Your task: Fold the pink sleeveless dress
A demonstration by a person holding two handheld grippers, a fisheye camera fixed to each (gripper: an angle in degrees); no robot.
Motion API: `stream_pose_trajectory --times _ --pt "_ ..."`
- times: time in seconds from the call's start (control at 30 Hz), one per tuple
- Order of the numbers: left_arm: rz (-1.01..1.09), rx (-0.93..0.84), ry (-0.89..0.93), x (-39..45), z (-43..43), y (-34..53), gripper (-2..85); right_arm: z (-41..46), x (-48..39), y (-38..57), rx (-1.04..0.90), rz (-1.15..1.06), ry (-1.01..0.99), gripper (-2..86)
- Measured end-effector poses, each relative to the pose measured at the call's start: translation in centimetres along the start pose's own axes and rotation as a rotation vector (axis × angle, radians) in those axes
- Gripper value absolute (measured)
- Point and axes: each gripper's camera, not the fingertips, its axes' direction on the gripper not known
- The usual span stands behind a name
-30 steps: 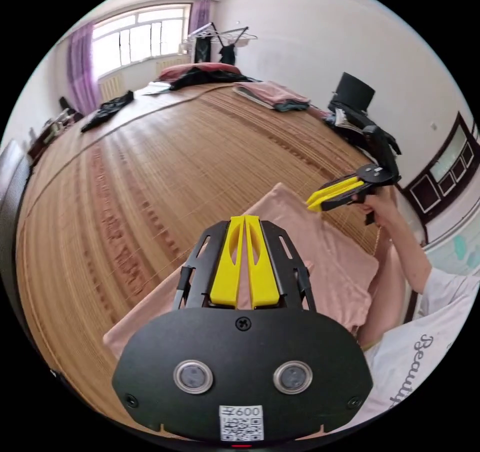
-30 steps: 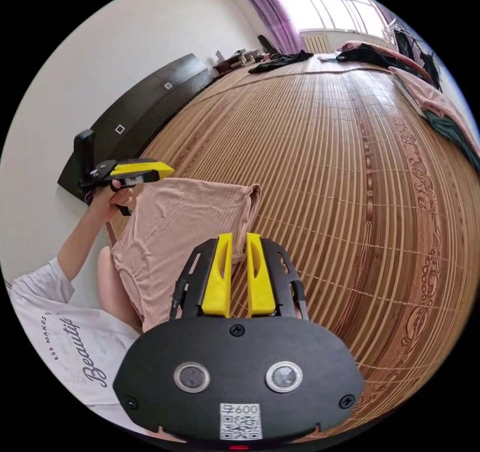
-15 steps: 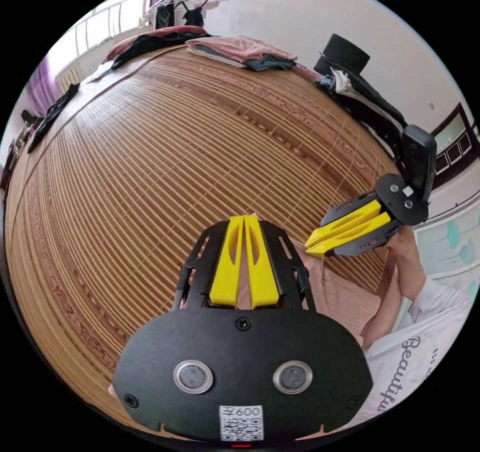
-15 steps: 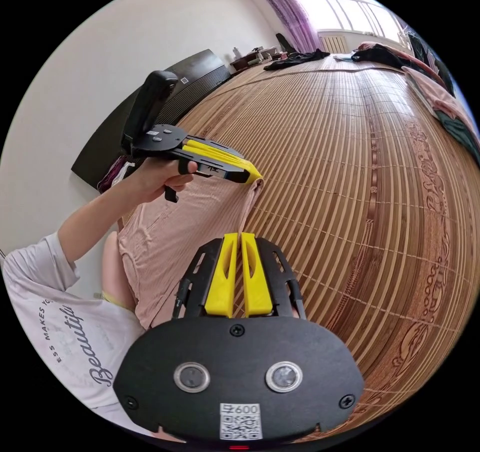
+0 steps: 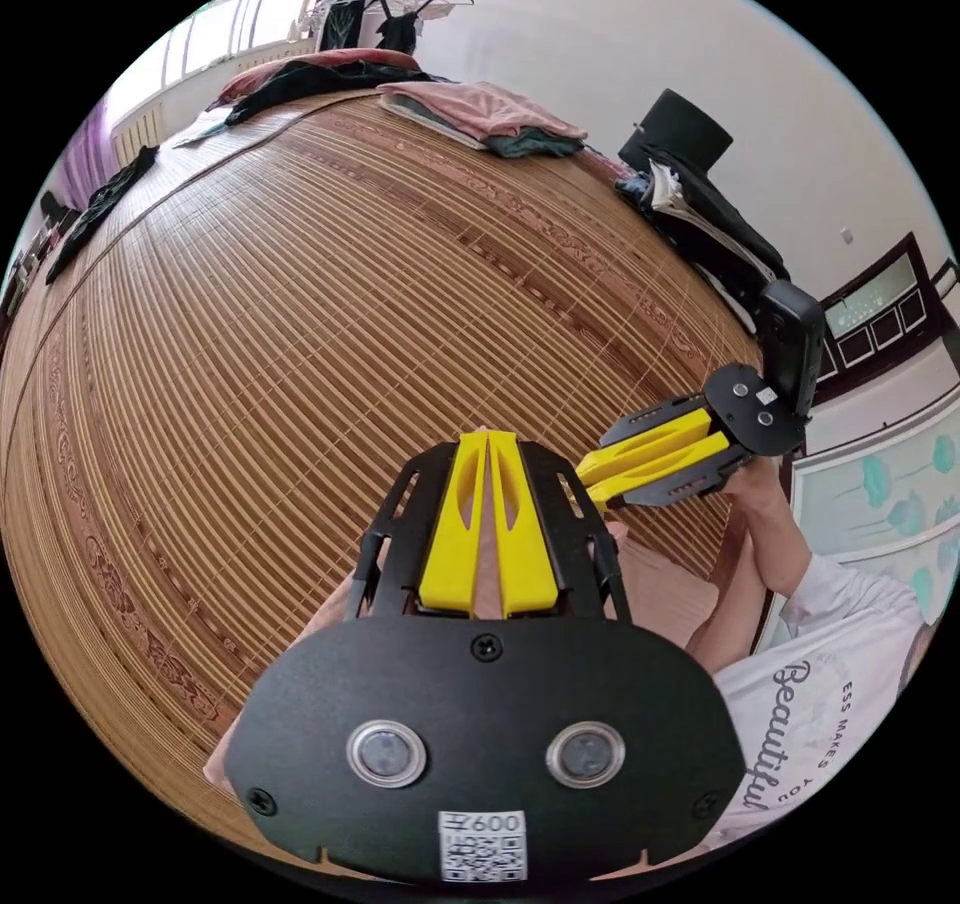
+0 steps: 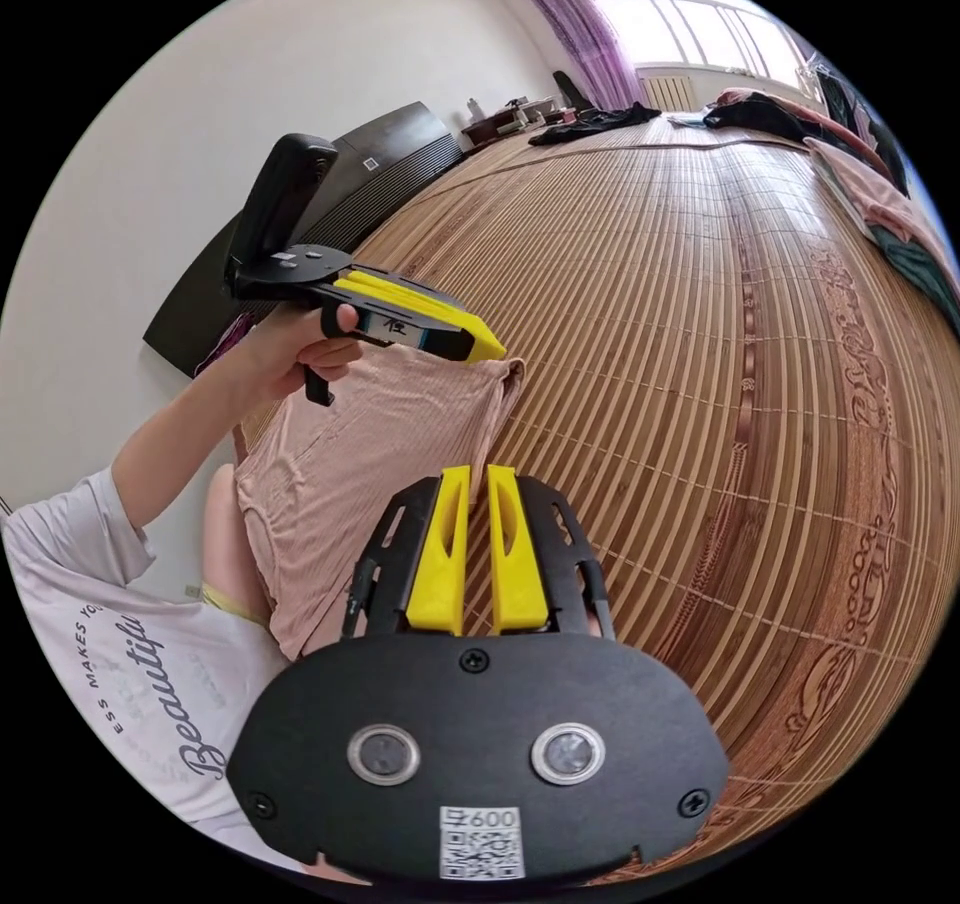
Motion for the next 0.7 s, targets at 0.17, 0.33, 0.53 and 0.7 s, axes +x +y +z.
stream_pose_trajectory --times 0.17,0.33,0.53,0.7 --pt "0.000 -0.020 -0.039 1.7 2.1 -0.6 0.4 -0.4 0.1 0.3 0.006 0.003 0.006 -0.8" --pt "0.057 -0.057 -0.142 4.8 3.0 -0.8 0.8 -0.7 0.5 0.1 -0.018 0.000 0.003 -0.8" --pt "0.113 -0.104 -0.286 8.9 4.2 -0.3 0.8 -2.2 0.7 0.7 -0.015 0.006 0.008 -0.8" --pt "0.094 -0.070 -0.289 9.7 4.1 1.6 0.8 -4.8 1.3 1.4 0.105 0.007 -0.089 -0.8"
